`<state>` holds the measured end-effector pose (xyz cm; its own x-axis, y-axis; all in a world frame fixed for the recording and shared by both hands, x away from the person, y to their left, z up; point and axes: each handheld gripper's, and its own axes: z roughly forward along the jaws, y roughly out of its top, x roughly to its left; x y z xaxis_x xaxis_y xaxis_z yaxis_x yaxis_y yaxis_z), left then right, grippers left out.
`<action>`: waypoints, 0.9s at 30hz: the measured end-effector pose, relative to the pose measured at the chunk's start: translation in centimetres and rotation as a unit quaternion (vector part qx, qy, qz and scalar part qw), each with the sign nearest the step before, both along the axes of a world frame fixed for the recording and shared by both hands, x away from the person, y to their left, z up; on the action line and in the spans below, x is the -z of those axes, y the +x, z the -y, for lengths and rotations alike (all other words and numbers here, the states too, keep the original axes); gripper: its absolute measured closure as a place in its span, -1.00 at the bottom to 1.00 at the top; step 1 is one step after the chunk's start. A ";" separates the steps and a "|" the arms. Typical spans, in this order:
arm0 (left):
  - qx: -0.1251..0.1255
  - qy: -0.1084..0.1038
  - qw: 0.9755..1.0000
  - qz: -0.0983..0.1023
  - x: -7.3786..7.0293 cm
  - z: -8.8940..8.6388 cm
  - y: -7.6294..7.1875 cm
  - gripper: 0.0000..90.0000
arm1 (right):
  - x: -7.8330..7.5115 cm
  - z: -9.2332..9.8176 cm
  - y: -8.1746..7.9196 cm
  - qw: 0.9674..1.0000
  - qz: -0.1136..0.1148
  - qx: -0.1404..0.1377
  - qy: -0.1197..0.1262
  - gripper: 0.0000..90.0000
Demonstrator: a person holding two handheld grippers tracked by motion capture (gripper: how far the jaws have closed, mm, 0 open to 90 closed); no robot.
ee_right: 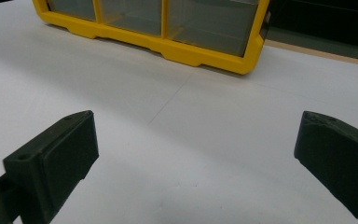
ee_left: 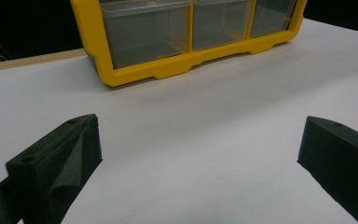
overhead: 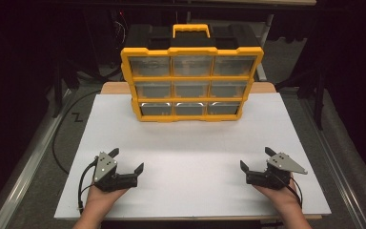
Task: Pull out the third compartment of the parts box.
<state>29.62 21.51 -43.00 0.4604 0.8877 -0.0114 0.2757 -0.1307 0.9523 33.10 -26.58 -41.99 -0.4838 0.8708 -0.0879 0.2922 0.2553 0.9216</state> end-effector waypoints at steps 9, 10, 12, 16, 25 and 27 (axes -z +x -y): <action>-0.002 -0.005 1.000 -0.004 0.0 0.0 0.3 -0.99 | -0.1 0.0 0.5 1.000 0.003 0.013 -0.001 -0.98; -0.001 -0.005 1.000 -0.003 0.0 0.0 0.3 -0.99 | -0.2 0.0 0.6 1.000 0.005 0.014 -0.003 -0.98; 0.001 -0.007 1.000 -0.002 0.0 0.1 0.2 -0.99 | -0.3 -0.1 0.8 1.000 0.005 0.016 -0.003 -0.98; 0.005 -0.012 1.000 -0.007 0.0 0.1 0.2 -0.99 | -0.6 -0.7 1.3 1.000 0.004 0.024 -0.002 -0.98; 0.004 -0.020 0.999 -0.025 0.2 -0.4 0.8 -0.99 | -0.6 -1.7 3.4 0.999 0.003 0.032 -0.010 -0.98; 0.001 -0.011 1.000 -0.024 0.3 -0.4 1.0 -0.99 | -0.5 -1.8 3.8 0.999 0.005 0.033 -0.009 -0.98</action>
